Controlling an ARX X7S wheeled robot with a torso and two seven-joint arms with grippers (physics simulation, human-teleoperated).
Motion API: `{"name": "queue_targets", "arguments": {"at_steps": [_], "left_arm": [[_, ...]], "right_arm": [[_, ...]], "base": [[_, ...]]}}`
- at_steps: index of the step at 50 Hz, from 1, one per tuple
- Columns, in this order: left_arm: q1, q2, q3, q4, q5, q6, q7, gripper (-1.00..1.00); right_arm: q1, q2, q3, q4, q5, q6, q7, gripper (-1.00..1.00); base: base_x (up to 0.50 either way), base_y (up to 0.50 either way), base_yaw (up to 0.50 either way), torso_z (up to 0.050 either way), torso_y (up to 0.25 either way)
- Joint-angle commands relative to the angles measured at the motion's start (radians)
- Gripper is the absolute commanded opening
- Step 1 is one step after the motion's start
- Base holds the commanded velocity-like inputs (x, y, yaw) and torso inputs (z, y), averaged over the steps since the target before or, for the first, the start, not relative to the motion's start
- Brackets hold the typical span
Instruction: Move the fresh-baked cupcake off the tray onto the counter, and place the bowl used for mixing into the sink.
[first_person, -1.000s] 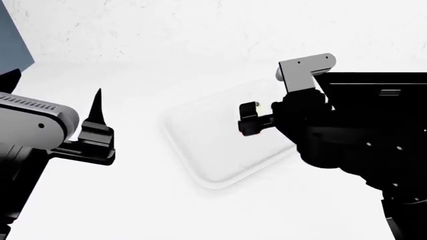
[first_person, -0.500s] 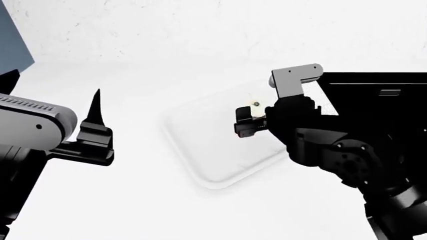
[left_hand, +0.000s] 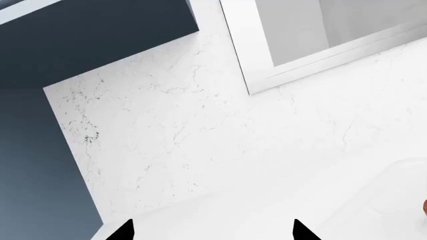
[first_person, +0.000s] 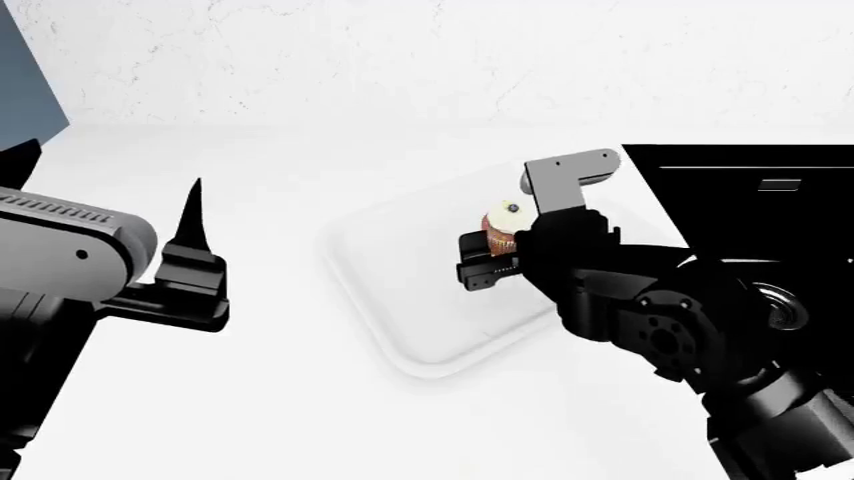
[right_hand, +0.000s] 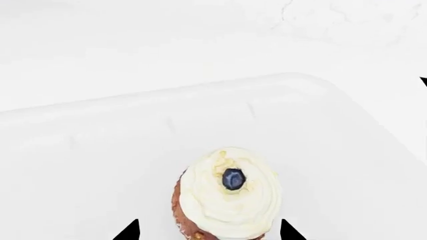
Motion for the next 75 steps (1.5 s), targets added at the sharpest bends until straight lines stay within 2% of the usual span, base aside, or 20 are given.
{"name": "queue_targets", "arguments": {"at_steps": [1,35,58,59,75], "left_arm": [[0.007,0.001,0.0,0.0,0.007,0.001,0.002,1.0],[0.031,0.017,0.007,-0.009,0.039,0.0,0.012,1.0],[0.043,0.003,-0.006,-0.008,0.037,0.018,0.018,1.0],[0.043,0.004,-0.006,-0.006,0.037,0.017,0.017,1.0],[0.098,-0.024,-0.017,0.002,0.064,0.052,0.026,1.0]], "right_arm": [[-0.002,-0.012,-0.004,0.043,-0.025,-0.026,-0.004,1.0],[-0.001,-0.059,-0.023,0.201,-0.08,-0.106,-0.074,1.0],[-0.012,-0.067,-0.053,0.215,-0.112,-0.136,-0.11,1.0],[-0.012,-0.067,-0.053,0.214,-0.114,-0.139,-0.109,-1.0],[-0.012,-0.034,-0.037,0.131,-0.104,-0.131,-0.058,-1.0]], "base": [[0.0,0.0,0.0,0.0,0.0],[0.0,0.0,0.0,0.0,0.0],[0.0,0.0,0.0,0.0,0.0],[0.0,0.0,0.0,0.0,0.0],[0.0,0.0,0.0,0.0,0.0]]}}
